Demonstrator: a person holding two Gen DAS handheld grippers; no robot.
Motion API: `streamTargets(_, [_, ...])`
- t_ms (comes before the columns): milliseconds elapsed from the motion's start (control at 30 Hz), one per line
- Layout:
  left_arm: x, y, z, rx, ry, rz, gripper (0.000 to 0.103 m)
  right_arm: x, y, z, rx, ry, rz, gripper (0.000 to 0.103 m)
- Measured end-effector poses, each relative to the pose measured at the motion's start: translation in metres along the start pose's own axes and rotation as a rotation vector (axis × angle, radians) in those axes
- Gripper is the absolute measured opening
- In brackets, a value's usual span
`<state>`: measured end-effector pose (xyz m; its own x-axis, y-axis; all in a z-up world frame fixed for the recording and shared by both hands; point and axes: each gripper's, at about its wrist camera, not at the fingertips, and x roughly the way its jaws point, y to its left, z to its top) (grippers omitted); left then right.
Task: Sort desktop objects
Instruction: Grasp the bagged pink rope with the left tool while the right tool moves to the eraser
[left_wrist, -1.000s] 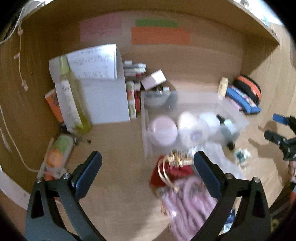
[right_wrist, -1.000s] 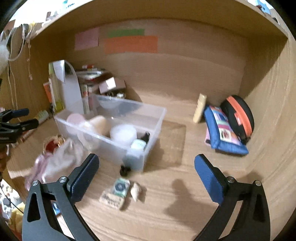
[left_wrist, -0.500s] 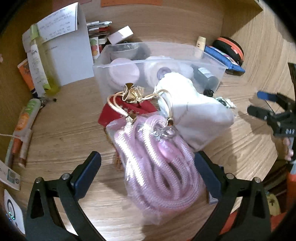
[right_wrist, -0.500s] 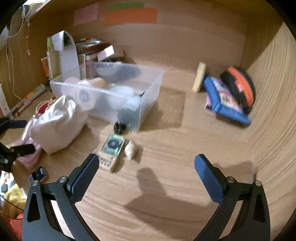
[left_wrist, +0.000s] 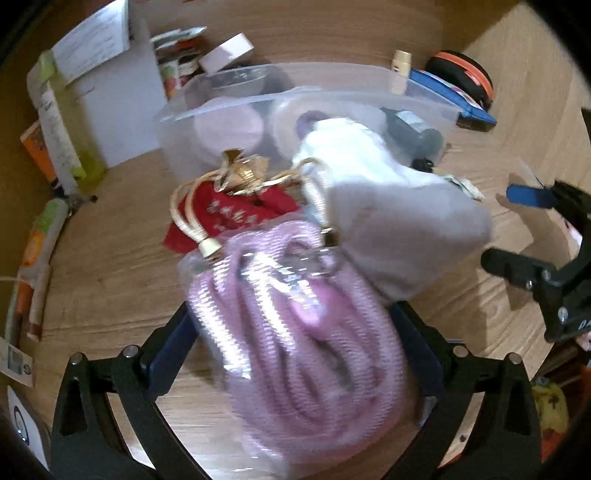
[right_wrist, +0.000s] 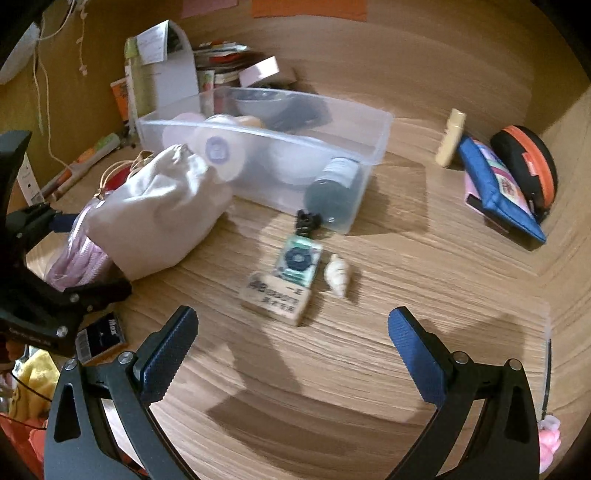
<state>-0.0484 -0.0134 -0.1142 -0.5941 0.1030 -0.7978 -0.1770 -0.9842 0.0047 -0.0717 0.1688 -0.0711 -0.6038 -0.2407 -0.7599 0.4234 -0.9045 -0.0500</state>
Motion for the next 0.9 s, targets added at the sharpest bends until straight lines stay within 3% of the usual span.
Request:
streamTargets(167, [-0.005,0.015,-0.005,-0.027,-0.017,0.007,0.099,0.010,0.008,0.003,0.007,0.035,0.009,0.090])
streamTargets(300, [-0.010,0.016,-0.003,-0.010,-0.033,-0.004,0.077,0.018,0.007,0.005,0.044,0.068,0.022,0.084])
streamTargets(467, [-0.010,0.013,-0.001,0.008,-0.057,-0.003,0.071,0.020,0.005,0.007,0.081,0.085,-0.004,0.084])
streamTargets(533, [-0.011,0.014,-0.001,0.002,-0.065,-0.004,0.069,0.019,0.006,0.008,0.085,0.079,-0.009,0.077])
streamTargets(700, [-0.016,0.016,-0.003,-0.013,-0.094,0.018,0.066,0.017,0.004,0.012,0.093,0.063,-0.016,0.041])
streamTargets(900, [-0.031,0.027,-0.001,-0.055,-0.146,0.021,0.064,0.016,0.001,0.013,0.106,0.056,-0.002,0.041])
